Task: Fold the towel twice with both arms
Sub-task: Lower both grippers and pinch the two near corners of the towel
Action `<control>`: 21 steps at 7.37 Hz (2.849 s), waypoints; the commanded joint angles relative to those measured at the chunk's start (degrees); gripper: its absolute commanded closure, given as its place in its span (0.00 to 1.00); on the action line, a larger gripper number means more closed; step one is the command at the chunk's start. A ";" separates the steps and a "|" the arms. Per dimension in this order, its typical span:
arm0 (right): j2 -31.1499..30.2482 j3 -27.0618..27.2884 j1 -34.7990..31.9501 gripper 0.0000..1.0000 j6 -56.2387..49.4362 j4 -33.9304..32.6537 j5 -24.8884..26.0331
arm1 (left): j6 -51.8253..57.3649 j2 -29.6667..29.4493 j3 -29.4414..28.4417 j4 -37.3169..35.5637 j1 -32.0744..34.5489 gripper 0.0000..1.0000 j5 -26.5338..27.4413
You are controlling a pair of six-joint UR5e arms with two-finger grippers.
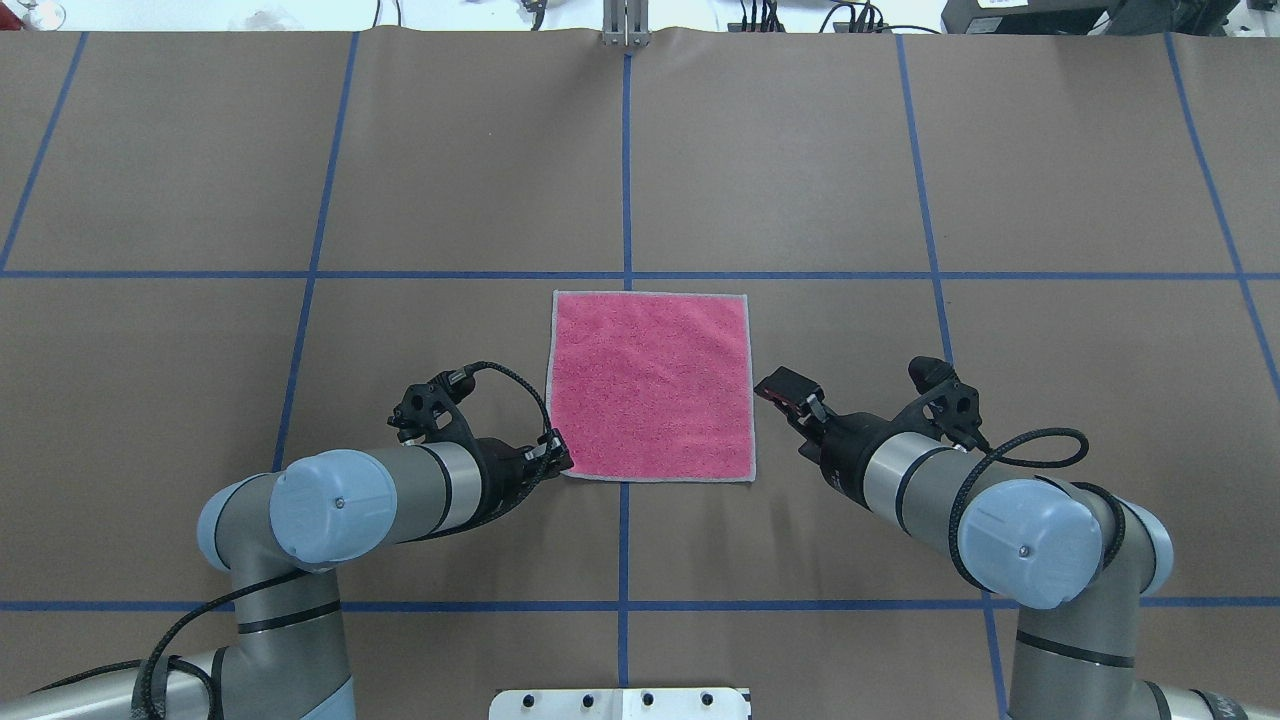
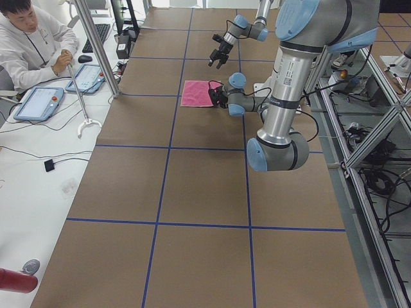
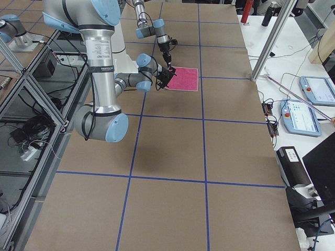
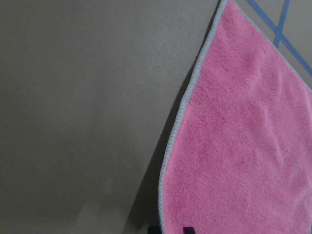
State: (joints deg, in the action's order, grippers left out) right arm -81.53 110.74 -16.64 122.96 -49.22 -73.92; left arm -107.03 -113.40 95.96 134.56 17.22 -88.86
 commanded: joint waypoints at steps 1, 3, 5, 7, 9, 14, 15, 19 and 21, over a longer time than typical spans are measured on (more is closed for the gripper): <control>-0.12 -0.09 0.64 0.01 -0.09 0.00 0.96 | -0.02 -0.15 0.19 -0.26 0.01 1.00 0.09; 0.41 -0.87 2.48 0.06 0.09 -0.44 2.97 | -0.02 -0.07 0.20 -0.26 0.18 1.00 0.09; 0.67 -4.20 4.68 0.31 2.18 -0.88 3.25 | 0.07 -0.15 0.28 -0.26 0.18 1.00 0.35; 5.13 -6.94 5.04 0.32 4.38 -4.80 3.16 | -0.02 -0.07 0.28 -0.26 0.18 1.00 0.35; 7.18 -6.86 5.39 0.36 6.50 -8.96 2.90 | -0.02 -0.07 0.20 -0.26 0.18 1.00 0.44; 7.09 -6.59 5.48 0.91 9.74 -8.96 3.16 | 0.07 0.02 0.28 -0.26 0.01 1.00 1.58; 7.09 -6.50 5.48 0.91 9.84 -8.88 3.25 | 0.07 -0.07 0.37 -0.26 0.01 1.00 1.58; 6.13 -3.27 4.95 1.00 9.84 -8.96 3.34 | 0.33 0.28 2.46 -0.26 0.36 1.00 1.15; 2.37 2.00 5.21 1.00 9.84 -9.05 3.17 | 0.51 1.77 6.33 -0.35 0.53 1.00 1.05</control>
State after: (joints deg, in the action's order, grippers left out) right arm -76.82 109.42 -11.54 132.81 -58.22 -70.61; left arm -106.62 -112.59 100.01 134.28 17.66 -87.71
